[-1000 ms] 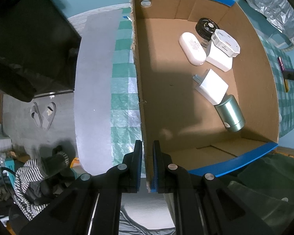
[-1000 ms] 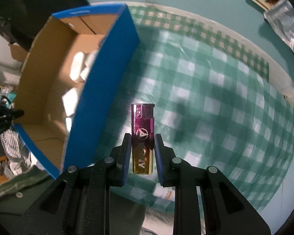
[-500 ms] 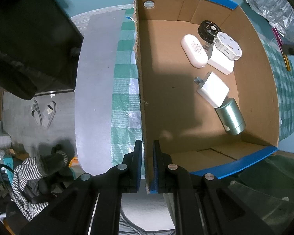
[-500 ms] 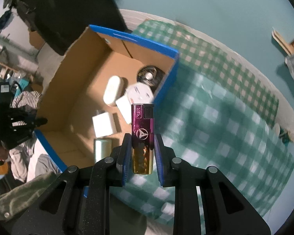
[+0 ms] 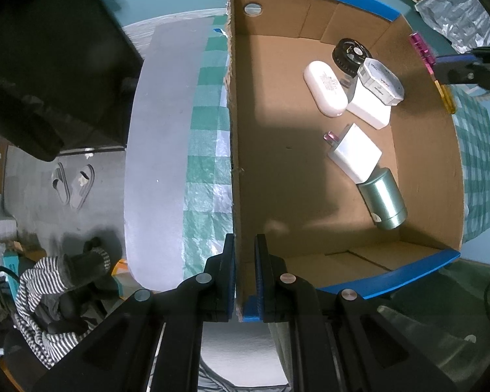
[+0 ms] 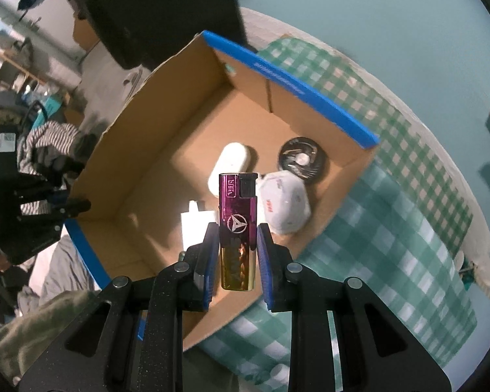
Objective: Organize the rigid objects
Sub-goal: 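Carry the lighter with the right gripper into the box and release, then move the right gripper to the white pill bottle and grasp it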
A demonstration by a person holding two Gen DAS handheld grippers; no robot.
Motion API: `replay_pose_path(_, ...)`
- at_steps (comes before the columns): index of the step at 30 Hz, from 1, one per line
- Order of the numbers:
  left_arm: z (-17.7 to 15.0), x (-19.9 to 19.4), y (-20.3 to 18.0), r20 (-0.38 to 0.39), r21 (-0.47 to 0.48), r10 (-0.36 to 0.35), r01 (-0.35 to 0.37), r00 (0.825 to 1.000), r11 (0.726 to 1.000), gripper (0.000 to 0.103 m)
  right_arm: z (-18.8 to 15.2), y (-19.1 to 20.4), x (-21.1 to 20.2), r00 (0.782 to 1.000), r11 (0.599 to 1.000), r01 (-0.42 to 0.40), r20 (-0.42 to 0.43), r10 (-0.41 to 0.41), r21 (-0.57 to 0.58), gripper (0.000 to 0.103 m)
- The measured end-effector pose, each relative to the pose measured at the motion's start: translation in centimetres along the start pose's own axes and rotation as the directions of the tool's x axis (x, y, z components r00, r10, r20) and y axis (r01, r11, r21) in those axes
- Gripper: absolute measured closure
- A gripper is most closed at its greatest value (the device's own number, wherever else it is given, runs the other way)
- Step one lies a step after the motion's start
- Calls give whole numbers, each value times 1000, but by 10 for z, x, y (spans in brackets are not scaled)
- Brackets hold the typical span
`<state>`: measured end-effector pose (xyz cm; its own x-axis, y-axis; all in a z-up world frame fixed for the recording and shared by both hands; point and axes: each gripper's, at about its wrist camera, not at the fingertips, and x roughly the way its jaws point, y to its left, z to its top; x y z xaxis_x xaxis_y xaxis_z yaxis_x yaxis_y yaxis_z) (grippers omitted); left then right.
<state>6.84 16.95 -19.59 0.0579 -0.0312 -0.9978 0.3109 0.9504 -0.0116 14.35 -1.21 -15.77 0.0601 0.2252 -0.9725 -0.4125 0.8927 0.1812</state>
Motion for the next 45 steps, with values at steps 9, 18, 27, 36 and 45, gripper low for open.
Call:
replay_pose_path(9, -3, -1, 1, 0, -10, 3, -3, 1000, 1000, 93, -1, 8, 30, 998, 997, 6, -57, -11, -79, 80)
replay_pose_path(18, -3, 0, 0, -7, 2, 10, -10, 1000, 1000, 93, -4, 4, 27, 999, 998, 16, -50, -19, -54, 69)
replay_pose_path(27, -2, -1, 0, -11, 10, 16, -16, 1000, 1000, 93, -5, -1, 15, 999, 999, 25, -21, -26, -30, 64)
replay_pose_path(36, 1, 1, 0, -13, 18, 16, -16, 1000, 1000, 93, -13, -9, 3, 999, 999, 42, -2, -42, 1, 57)
replay_pose_path(45, 3, -3, -2, -13, 45, 31, -30, 999, 999, 93, -46, -34, -13, 998, 993, 67, 6, -68, 102, 49)
